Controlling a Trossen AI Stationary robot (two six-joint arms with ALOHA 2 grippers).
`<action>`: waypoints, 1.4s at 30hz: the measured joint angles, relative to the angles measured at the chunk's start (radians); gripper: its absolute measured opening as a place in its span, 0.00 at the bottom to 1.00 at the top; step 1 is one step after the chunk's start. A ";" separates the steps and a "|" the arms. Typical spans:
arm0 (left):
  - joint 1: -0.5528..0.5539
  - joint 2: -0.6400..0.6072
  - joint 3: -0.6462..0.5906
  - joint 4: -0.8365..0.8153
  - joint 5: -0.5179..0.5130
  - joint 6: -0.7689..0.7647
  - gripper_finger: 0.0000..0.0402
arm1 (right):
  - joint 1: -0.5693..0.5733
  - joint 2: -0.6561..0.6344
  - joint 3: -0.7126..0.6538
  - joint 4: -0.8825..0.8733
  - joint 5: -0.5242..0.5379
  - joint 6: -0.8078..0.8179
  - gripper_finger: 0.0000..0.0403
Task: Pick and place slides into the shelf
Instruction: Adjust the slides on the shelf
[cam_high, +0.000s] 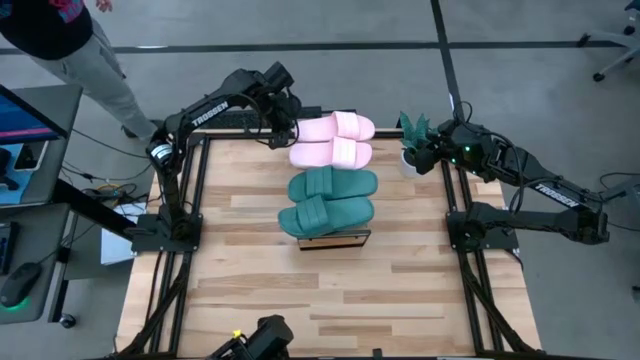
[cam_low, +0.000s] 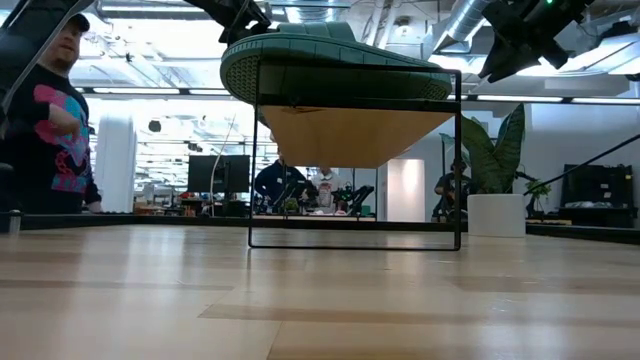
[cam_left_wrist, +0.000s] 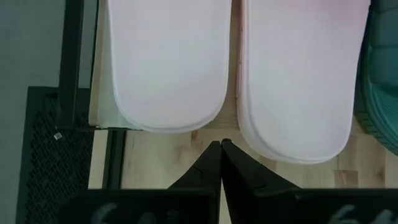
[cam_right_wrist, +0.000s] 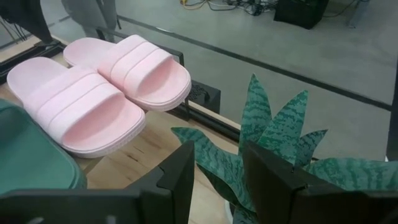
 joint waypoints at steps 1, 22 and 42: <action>0.000 0.000 0.000 0.002 0.000 0.000 0.00 | 0.000 0.000 0.000 0.000 0.000 0.000 0.32; -0.024 0.029 0.000 0.030 0.006 -0.027 0.00 | 0.000 0.000 0.000 0.000 0.000 0.001 0.32; -0.026 0.029 -0.009 0.049 0.008 -0.043 0.00 | 0.000 0.000 0.000 0.000 0.000 0.001 0.32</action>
